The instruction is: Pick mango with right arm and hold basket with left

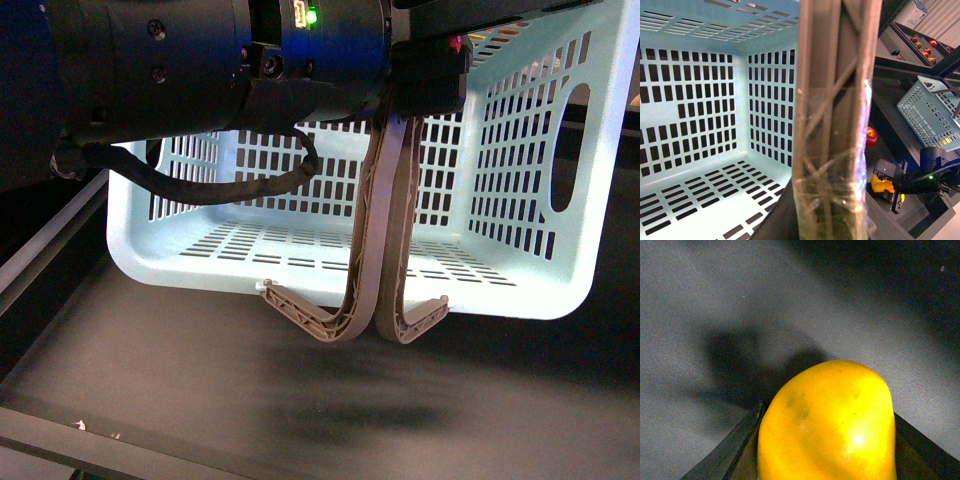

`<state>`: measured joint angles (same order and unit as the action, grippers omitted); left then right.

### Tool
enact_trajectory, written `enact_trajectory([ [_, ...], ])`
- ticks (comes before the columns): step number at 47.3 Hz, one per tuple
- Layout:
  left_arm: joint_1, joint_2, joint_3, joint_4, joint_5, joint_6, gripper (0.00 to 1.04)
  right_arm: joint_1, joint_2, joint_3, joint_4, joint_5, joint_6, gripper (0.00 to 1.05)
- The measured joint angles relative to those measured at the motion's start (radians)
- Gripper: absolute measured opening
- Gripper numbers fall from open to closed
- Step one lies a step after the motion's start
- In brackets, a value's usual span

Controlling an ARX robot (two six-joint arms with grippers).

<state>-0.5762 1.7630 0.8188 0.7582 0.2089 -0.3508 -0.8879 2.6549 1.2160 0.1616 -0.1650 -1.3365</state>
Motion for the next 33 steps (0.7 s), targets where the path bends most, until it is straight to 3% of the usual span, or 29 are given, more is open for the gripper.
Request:
enact_trajectory([
  [10,0.000,0.000,0.000,0.000,0.000,0.000,0.10,0.002,-0.064,-0.066,0.004,-0.101,0.077,0.58],
  [16,0.000,0.000,0.000,0.000,0.000,0.000,0.10,0.026,-0.176,-0.150,0.024,-0.211,0.174,0.57],
  [27,0.000,0.000,0.000,0.000,0.000,0.000,0.10,0.127,-0.473,-0.367,0.112,-0.437,0.419,0.57],
  [33,0.000,0.000,0.000,0.000,0.000,0.001,0.10,0.179,-0.591,-0.454,0.166,-0.498,0.534,0.57],
])
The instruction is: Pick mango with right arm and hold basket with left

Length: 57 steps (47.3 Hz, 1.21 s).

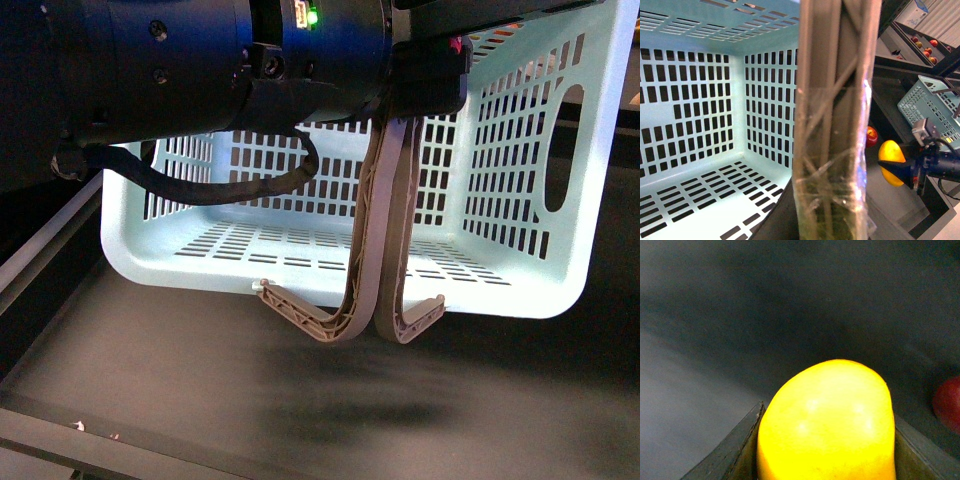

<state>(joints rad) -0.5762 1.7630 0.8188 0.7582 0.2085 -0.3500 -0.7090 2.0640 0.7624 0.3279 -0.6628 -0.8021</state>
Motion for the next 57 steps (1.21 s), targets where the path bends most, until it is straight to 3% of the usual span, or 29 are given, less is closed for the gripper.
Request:
enact_trajectory([
  [13,0.000,0.000,0.000,0.000,0.000,0.002,0.10,0.149,-0.253,-0.153,0.134,-0.051,0.272,0.57],
  [19,0.000,0.000,0.000,0.000,0.000,0.002,0.10,0.283,-0.408,-0.225,0.211,-0.034,0.468,0.57],
  [27,0.000,0.000,0.000,0.000,0.000,0.002,0.10,0.532,-0.547,-0.256,0.304,0.082,0.735,0.57],
  [35,0.000,0.000,0.000,0.000,0.000,0.002,0.10,0.741,-0.491,-0.227,0.388,0.260,0.871,0.57],
  [41,0.000,0.000,0.000,0.000,0.000,0.002,0.10,0.858,-0.396,-0.172,0.441,0.366,0.932,0.57],
  [48,0.000,0.000,0.000,0.000,0.000,0.002,0.10,0.933,-0.300,-0.106,0.479,0.450,0.967,0.57],
  [57,0.000,0.000,0.000,0.000,0.000,0.002,0.10,0.950,-0.261,-0.083,0.537,0.515,0.992,0.83],
])
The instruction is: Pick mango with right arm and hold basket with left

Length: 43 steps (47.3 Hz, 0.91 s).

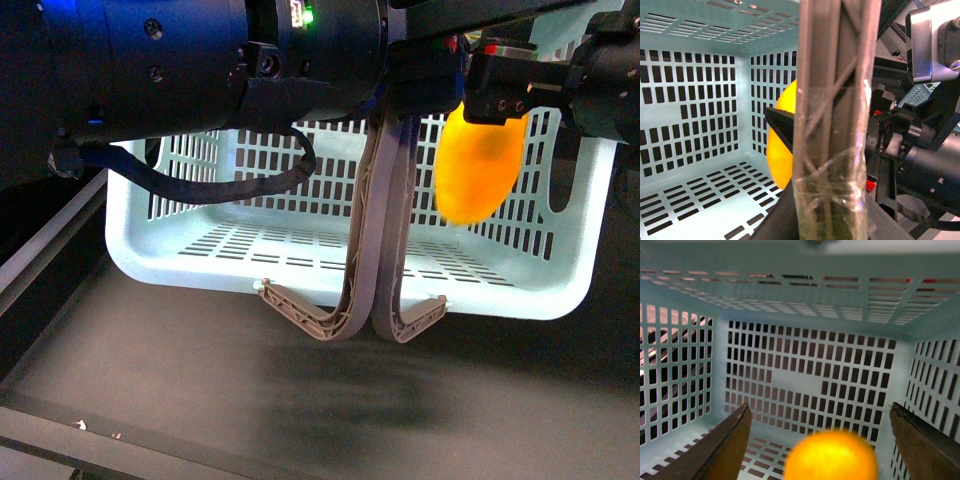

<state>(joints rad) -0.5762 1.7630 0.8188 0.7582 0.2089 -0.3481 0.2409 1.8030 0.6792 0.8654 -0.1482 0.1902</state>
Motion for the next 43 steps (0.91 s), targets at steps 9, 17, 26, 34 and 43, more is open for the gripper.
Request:
enact_trajectory([
  [9,0.000,0.000,-0.004,-0.002,-0.005,0.003,0.10,-0.014,-0.050,-0.047,0.054,0.011,0.025,0.97],
  [17,0.000,0.001,-0.008,-0.003,-0.005,0.002,0.10,-0.062,-0.200,-0.163,0.065,0.025,0.042,0.97],
  [26,0.000,0.001,-0.008,-0.003,-0.005,0.003,0.10,-0.153,-0.448,-0.338,0.000,0.073,0.066,0.97],
  [34,0.000,0.001,-0.008,-0.003,-0.003,0.003,0.10,-0.202,-0.717,-0.495,-0.136,0.103,0.092,0.97],
  [43,0.000,0.001,-0.008,-0.003,0.000,0.003,0.10,-0.187,-1.134,-0.625,-0.439,0.254,0.094,0.97],
])
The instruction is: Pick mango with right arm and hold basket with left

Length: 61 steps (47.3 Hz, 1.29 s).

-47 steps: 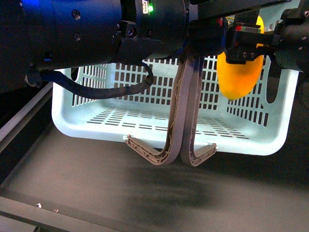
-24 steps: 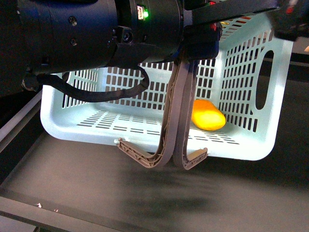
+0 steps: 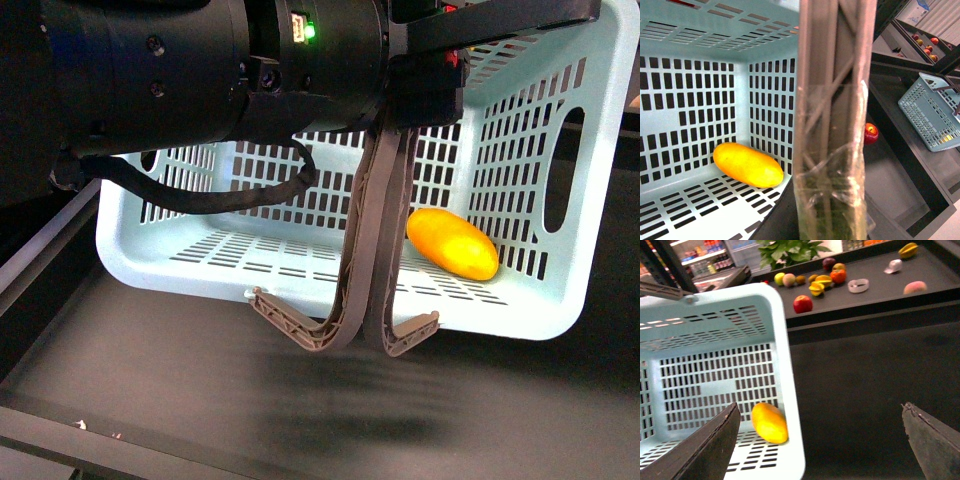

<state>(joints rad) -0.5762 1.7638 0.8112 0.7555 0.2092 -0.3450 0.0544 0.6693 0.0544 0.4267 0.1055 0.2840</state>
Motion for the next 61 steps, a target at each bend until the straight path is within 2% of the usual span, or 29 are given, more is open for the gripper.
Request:
enact_trajectory([
  [4,0.000,0.000,0.000,0.000,0.000,0.000,0.10,0.013,-0.096,-0.013,-0.056,0.027,-0.003,0.97],
  [15,0.000,0.000,0.000,0.000,-0.004,0.001,0.10,0.016,-0.108,-0.012,-0.060,0.029,-0.007,0.97],
  [17,0.000,0.000,0.000,0.000,-0.004,0.001,0.10,0.005,-0.104,-0.019,-0.035,0.005,-0.022,0.95],
  [19,0.000,0.000,0.000,0.000,-0.004,0.000,0.10,-0.022,-0.106,-0.041,0.047,-0.063,-0.085,0.88],
  [23,0.000,0.000,0.000,0.000,-0.003,0.000,0.10,-0.044,-0.132,-0.050,0.090,-0.097,-0.180,0.76],
  [25,0.000,0.000,0.000,0.000,-0.003,0.001,0.10,-0.050,-0.163,-0.050,0.074,-0.100,-0.217,0.67],
  [34,0.000,0.000,0.000,0.000,0.000,0.000,0.10,-0.052,-0.245,-0.050,-0.003,-0.104,-0.265,0.39],
  [38,0.000,0.000,0.000,0.000,-0.001,0.000,0.10,-0.052,-0.296,-0.050,-0.053,-0.104,-0.274,0.19],
  [43,0.000,0.000,0.000,0.000,-0.001,0.000,0.10,-0.052,-0.344,-0.050,-0.098,-0.104,-0.280,0.01],
  [61,0.000,0.000,0.000,0.000,-0.001,0.000,0.10,-0.052,-0.484,-0.050,-0.237,-0.105,-0.281,0.02],
])
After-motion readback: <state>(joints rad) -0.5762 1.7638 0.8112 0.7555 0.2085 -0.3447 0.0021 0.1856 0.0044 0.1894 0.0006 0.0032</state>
